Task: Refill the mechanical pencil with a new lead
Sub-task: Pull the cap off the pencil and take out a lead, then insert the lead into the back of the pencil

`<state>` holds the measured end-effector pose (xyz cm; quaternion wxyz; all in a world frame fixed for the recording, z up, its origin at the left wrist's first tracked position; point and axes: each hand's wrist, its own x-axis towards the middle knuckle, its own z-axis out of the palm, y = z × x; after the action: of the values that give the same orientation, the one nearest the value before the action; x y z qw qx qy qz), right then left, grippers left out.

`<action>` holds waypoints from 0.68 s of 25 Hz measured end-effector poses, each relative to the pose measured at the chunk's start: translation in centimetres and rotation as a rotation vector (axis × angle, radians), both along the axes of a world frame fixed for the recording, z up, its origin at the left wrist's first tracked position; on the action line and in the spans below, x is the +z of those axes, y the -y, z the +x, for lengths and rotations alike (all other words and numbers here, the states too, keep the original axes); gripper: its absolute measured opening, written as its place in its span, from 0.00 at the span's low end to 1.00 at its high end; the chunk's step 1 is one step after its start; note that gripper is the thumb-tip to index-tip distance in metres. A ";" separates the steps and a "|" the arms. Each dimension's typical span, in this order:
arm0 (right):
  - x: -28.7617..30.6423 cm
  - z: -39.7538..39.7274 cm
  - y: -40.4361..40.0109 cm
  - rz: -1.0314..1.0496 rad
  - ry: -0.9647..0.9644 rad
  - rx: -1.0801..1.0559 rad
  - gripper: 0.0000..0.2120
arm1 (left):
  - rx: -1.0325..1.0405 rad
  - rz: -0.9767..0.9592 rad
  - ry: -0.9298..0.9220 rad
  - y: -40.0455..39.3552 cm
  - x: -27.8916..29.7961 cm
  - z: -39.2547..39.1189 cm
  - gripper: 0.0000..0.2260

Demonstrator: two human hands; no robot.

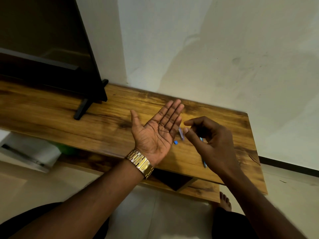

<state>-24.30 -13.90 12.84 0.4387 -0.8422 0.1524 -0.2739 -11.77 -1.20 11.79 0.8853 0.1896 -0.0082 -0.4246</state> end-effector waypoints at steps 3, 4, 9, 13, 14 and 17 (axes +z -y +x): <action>0.3 -0.1 -0.2 -0.086 -0.058 0.078 0.09 | -0.019 0.026 0.024 0.2 0.0 -0.3 0.52; 0.2 -0.1 -0.2 -0.098 -0.079 0.082 0.09 | -0.026 0.031 0.026 0.4 0.0 -0.4 0.52; -0.3 0.0 -0.3 -0.075 -0.084 0.055 0.05 | -0.040 0.023 0.039 0.6 -0.1 -0.5 0.52; -0.3 0.0 -0.6 -0.119 -0.082 0.050 0.04 | -0.046 0.013 0.019 0.8 -0.3 -0.7 0.51; -0.4 0.0 -0.7 -0.121 -0.083 0.053 0.04 | -0.050 0.007 0.013 0.8 -0.3 -0.7 0.51; -0.5 0.2 -0.7 -0.007 -0.088 0.038 0.02 | -0.065 -0.006 0.017 0.5 0.0 -0.4 0.50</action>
<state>-24.13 -13.24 12.35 0.4337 -0.8578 0.1544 -0.2287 -12.21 -1.73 11.76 0.8716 0.1902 -0.0230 -0.4513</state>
